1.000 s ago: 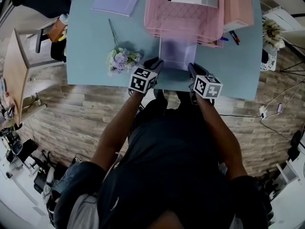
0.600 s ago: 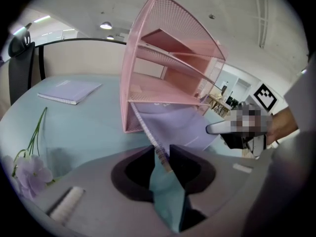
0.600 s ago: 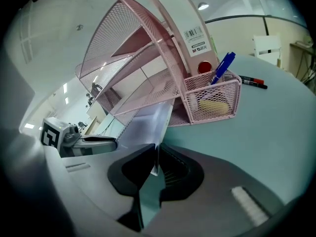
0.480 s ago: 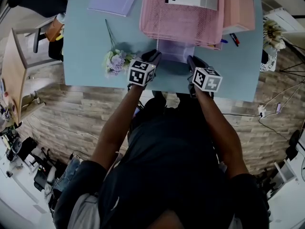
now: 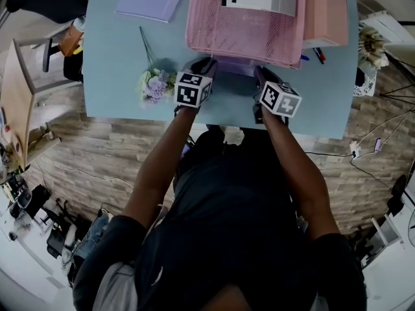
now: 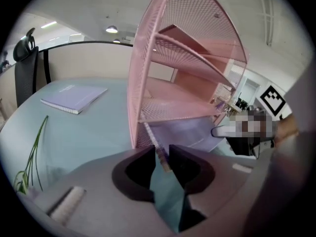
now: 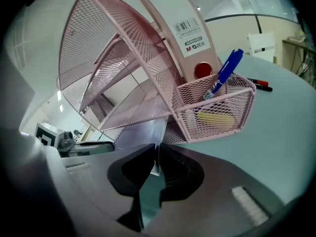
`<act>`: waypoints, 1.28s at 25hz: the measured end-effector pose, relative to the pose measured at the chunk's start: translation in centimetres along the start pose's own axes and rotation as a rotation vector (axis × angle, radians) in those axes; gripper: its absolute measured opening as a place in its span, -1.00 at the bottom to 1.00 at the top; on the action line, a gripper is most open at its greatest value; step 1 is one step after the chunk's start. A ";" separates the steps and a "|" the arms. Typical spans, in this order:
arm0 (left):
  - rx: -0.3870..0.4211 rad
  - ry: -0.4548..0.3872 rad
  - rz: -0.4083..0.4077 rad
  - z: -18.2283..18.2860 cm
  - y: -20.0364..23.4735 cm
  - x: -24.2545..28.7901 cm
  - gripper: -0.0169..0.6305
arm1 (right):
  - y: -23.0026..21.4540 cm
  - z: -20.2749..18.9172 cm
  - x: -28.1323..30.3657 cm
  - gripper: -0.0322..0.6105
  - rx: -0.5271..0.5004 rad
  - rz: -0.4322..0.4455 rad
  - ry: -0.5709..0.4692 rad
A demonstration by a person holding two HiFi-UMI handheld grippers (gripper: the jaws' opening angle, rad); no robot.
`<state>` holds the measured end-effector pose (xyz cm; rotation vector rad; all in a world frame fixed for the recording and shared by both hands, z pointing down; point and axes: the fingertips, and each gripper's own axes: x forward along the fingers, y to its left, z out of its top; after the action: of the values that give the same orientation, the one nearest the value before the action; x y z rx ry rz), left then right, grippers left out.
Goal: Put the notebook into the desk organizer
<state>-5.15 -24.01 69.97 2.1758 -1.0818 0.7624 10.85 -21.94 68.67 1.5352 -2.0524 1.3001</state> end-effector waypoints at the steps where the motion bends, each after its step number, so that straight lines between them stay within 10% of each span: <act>1: -0.005 0.000 0.008 0.1 0.2 0.2 -0.49 | -0.1 0.2 0.2 -0.79 0.010 -0.004 -0.004; 16: -0.045 -0.006 0.078 0.2 1.5 1.4 -0.49 | -1.3 0.9 2.1 -0.78 0.062 -0.035 0.009; 32: -0.014 -0.070 0.045 1.0 1.2 -1.9 -0.49 | -1.2 0.9 -0.3 -0.26 -0.030 -0.104 -0.010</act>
<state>-6.89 -24.38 68.23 2.1877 -1.1705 0.7015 12.28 -22.49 68.63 1.6157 -1.9604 1.2209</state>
